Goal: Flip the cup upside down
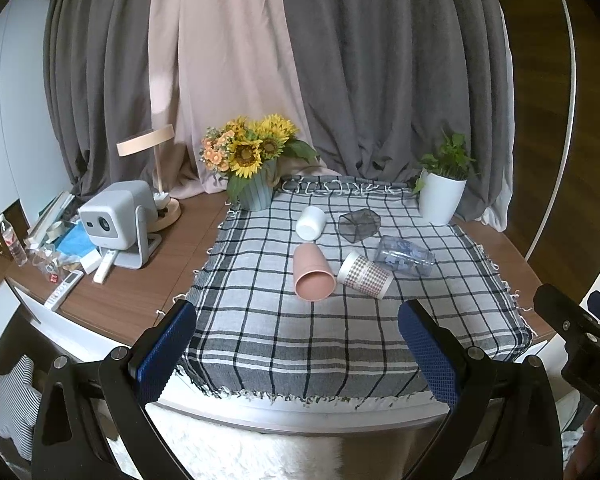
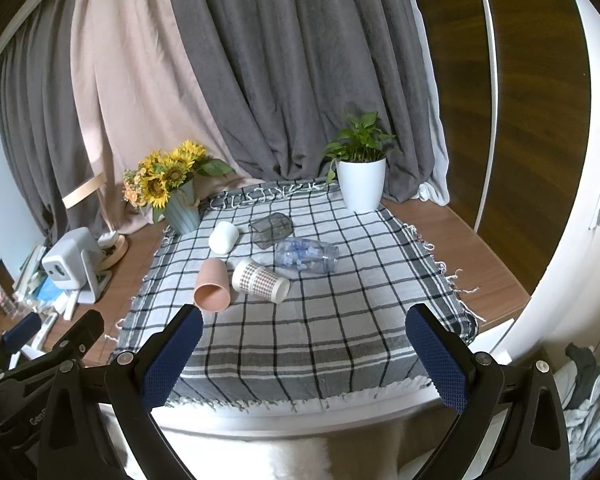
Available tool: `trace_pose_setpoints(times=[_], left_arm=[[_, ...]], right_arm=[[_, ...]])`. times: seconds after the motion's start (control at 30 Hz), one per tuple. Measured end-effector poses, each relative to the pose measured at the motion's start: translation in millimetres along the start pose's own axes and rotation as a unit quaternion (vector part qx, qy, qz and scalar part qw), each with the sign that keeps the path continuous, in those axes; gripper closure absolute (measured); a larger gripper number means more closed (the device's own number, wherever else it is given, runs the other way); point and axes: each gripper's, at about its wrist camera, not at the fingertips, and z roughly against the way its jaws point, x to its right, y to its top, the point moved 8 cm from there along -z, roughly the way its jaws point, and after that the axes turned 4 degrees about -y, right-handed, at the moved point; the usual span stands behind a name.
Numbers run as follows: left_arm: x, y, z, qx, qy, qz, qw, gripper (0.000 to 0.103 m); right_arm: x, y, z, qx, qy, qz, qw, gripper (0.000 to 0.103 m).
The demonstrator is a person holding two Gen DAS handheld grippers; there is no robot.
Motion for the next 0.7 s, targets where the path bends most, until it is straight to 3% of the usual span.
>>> trace_pose_setpoints(times=[0.7], left_arm=[[1.5, 0.3, 0.3, 0.0, -0.002, -0.001, 1.0, 0.0]], right_arm=[[2.0, 0.9, 0.2, -0.001, 0.001, -0.002, 1.0, 0.001]])
